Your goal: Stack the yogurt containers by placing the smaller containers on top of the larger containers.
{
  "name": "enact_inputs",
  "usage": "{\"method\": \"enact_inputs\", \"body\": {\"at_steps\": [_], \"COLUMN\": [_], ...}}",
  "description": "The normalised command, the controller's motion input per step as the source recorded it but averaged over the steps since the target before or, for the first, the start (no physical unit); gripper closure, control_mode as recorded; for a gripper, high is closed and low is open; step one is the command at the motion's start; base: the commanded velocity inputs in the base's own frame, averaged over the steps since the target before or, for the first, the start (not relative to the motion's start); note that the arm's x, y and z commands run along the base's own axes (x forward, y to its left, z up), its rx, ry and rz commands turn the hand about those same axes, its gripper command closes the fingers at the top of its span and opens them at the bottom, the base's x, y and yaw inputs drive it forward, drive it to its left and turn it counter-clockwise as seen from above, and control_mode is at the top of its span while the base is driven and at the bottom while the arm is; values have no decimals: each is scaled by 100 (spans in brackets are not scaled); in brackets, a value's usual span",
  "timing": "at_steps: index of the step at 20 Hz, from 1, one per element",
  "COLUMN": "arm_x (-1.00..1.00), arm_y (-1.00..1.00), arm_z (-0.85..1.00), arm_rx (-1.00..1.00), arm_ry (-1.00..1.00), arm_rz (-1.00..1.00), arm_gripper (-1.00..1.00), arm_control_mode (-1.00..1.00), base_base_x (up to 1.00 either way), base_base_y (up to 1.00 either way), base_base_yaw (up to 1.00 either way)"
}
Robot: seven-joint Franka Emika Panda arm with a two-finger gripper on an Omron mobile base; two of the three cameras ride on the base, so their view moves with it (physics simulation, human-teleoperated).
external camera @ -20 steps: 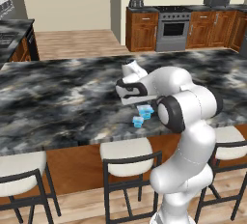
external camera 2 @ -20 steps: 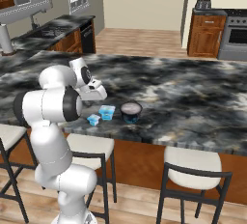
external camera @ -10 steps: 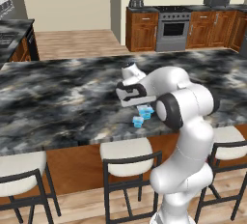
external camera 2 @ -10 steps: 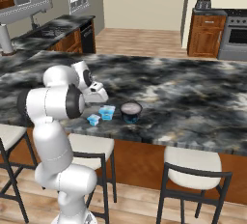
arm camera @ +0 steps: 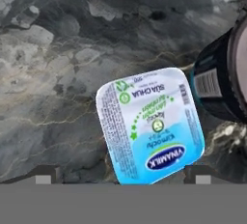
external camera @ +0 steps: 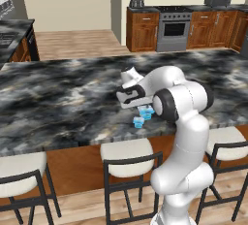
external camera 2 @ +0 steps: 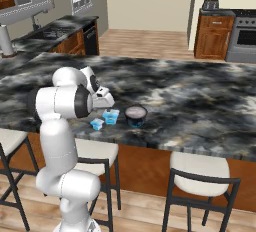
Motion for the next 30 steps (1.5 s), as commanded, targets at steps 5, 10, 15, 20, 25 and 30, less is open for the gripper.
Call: {"method": "enact_inputs", "body": {"at_steps": [5, 10, 15, 20, 25, 30], "arm_x": [27, 13, 19, 12, 4, 2], "arm_y": [0, 0, 0, -4, -5, -7], "arm_z": [-14, -11, -15, -13, -11, -6], "arm_rx": [-3, -1, 0, 0, 0, 0], "arm_ry": [0, 0, 0, 0, 0, 0], "arm_rz": [0, 0, -1, -1, -2, -2], "arm_gripper": [-100, -100, -100, -100, -100, -100], "arm_control_mode": [-100, -100, -100, -100, -100, -100], "base_base_x": [0, 0, 0, 0, 0, 0], "base_base_y": [0, 0, 0, 0, 0, 0], "base_base_yaw": [0, 0, 0, 0, 0, 0]}}
